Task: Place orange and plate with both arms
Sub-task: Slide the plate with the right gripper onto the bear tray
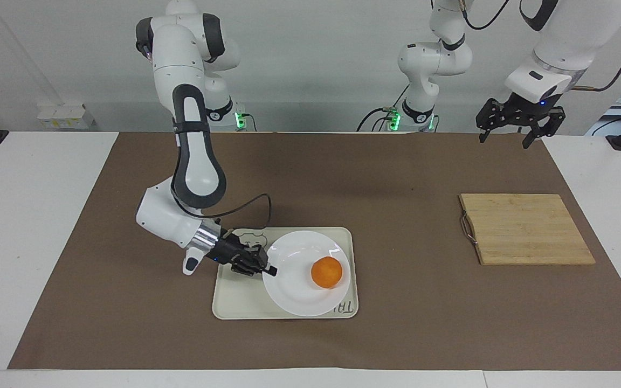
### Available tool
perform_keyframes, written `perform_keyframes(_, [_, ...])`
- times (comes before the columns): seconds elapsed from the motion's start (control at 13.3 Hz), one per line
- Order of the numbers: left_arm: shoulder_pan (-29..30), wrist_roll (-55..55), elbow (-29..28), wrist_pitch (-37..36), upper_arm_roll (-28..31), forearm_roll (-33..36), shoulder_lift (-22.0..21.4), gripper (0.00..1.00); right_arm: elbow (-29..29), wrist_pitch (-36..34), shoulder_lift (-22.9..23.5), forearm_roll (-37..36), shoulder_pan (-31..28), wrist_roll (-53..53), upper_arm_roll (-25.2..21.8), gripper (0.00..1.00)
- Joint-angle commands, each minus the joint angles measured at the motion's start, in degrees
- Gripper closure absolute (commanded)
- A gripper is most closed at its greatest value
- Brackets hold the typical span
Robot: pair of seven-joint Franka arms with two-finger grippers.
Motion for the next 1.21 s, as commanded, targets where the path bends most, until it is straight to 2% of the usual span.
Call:
perform_keyframes(0.0, [0.6, -0.5, 0.2, 0.1, -0.5, 0.9, -0.4, 0.00, 0.7, -0.3, 0.6, -1.4, -1.3, -2.6, 0.6, 1.00])
perform_keyframes(0.15, [0.6, -0.5, 0.2, 0.1, -0.5, 0.9, -0.4, 0.00, -1.2, -0.3, 0.7, -1.6, -1.5, -6.1, 0.6, 1.00])
perform_keyframes(0.6, [0.6, -0.5, 0.2, 0.1, -0.5, 0.9, -0.4, 0.00, -3.4, -0.4, 0.6, -5.6, -3.0, -6.7, 0.1, 1.00])
perform_keyframes(0.68, [0.6, -0.5, 0.2, 0.1, -0.5, 0.9, -0.4, 0.00, -3.6, -0.1, 0.5, -5.6, -3.0, -6.1, 0.1, 0.92])
perform_keyframes(0.75, [0.6, -0.5, 0.2, 0.1, -0.5, 0.9, -0.4, 0.00, -3.5, 0.3, 0.5, -5.8, -3.0, -5.2, 0.1, 0.22])
perform_keyframes(0.83, [0.6, -0.5, 0.2, 0.1, -0.5, 0.9, -0.4, 0.00, -3.5, 0.6, 0.3, -5.8, -2.9, -4.3, 0.1, 0.00])
perform_keyframes(0.98, [0.6, -0.5, 0.2, 0.1, -0.5, 0.9, -0.4, 0.00, -3.3, 4.6, -0.2, -8.2, -1.6, -2.6, -0.5, 0.00])
perform_keyframes(1.13, [0.6, -0.5, 0.2, 0.1, -0.5, 0.9, -0.4, 0.00, -3.0, 8.1, -2.0, -23.1, -0.9, 3.3, -0.5, 0.00])
